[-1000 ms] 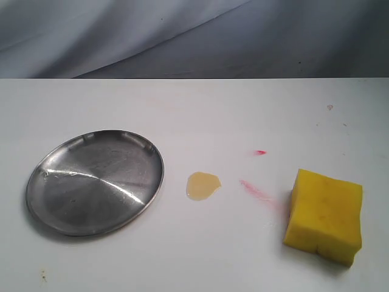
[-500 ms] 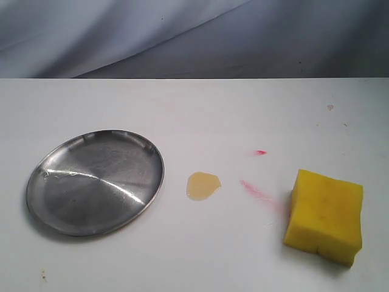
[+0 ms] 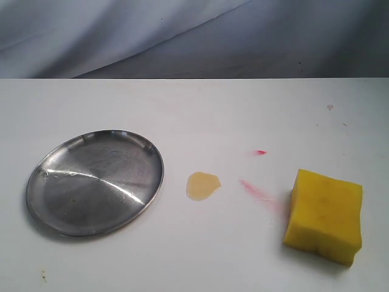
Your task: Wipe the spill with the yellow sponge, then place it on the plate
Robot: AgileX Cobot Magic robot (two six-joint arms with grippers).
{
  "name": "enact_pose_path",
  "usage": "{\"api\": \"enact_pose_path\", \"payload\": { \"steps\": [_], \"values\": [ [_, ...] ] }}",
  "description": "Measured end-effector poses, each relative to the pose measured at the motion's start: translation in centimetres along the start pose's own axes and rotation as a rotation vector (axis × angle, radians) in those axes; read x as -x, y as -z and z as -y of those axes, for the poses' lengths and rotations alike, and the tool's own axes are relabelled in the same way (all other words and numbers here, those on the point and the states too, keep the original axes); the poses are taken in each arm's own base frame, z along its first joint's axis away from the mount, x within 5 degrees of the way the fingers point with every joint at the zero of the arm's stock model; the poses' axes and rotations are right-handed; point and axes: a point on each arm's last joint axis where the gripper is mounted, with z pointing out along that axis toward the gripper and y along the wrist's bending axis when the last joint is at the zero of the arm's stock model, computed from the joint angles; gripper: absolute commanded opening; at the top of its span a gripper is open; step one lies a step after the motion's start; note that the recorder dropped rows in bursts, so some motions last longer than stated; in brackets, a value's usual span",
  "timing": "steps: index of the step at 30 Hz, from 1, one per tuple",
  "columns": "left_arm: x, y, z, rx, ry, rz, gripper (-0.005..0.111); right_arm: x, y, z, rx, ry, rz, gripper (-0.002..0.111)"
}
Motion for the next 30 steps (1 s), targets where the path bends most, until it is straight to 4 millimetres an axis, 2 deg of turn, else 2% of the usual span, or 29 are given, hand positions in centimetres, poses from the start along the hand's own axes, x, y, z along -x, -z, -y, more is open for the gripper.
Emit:
{"api": "enact_pose_path", "payload": {
  "steps": [4, 9, 11, 15, 17, 20, 30],
  "values": [
    [0.0, 0.0, 0.0, 0.000, 0.000, 0.000, 0.000, 1.8, -2.7, -0.2, 0.004, 0.045, -0.257, 0.000],
    [0.0, 0.0, 0.0, 0.000, 0.000, 0.000, 0.000, 2.0, -7.5, 0.0, 0.034, 0.098, -0.529, 0.003],
    [0.0, 0.0, 0.0, 0.000, 0.000, 0.000, 0.000, 1.6, -9.4, 0.1, 0.043, 0.122, -0.619, 0.012],
    [0.0, 0.0, 0.0, 0.000, 0.000, 0.000, 0.000, 0.8, -12.2, 0.8, 0.034, 0.114, -0.735, 0.040],
    [0.0, 0.0, 0.0, 0.000, 0.000, 0.000, 0.000, 0.5, -13.2, 1.1, 0.022, 0.109, -0.771, 0.056],
    [0.0, 0.0, 0.0, 0.000, 0.000, 0.000, 0.000, 0.1, -14.5, 1.8, -0.042, 0.083, -0.804, 0.070],
    [0.0, 0.0, 0.0, 0.000, 0.000, 0.000, 0.000, -0.9, -17.6, 3.9, -0.200, 0.068, -0.791, 0.071]
  ]
}}
